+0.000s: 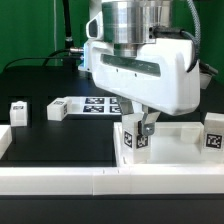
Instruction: Assemble square table
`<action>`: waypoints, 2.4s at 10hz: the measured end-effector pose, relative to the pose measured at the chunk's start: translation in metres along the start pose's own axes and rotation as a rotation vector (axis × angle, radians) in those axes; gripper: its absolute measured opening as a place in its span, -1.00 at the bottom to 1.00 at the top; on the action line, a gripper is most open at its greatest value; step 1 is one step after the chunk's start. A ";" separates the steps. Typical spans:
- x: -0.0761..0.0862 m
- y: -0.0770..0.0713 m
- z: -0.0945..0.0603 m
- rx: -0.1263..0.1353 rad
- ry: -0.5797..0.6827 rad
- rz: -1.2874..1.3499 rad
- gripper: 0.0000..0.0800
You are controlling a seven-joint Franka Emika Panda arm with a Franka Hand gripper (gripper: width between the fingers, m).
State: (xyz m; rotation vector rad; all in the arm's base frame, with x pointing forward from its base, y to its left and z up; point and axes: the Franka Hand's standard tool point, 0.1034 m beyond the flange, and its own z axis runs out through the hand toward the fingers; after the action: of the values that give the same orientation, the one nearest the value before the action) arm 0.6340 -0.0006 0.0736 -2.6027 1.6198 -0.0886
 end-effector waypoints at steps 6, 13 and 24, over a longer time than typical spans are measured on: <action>-0.001 -0.001 -0.001 0.003 0.004 -0.366 0.61; 0.004 0.001 -0.001 -0.003 0.001 -1.050 0.62; 0.003 0.001 0.000 -0.017 0.004 -1.191 -0.29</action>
Offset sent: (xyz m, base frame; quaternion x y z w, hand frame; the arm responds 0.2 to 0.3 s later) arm -0.0040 0.0058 0.0074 0.0076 -0.0027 -0.1371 0.9905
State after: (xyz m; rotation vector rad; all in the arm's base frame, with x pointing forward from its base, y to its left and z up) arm 0.6343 -0.0038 0.0735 -3.1225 -0.1199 -0.1326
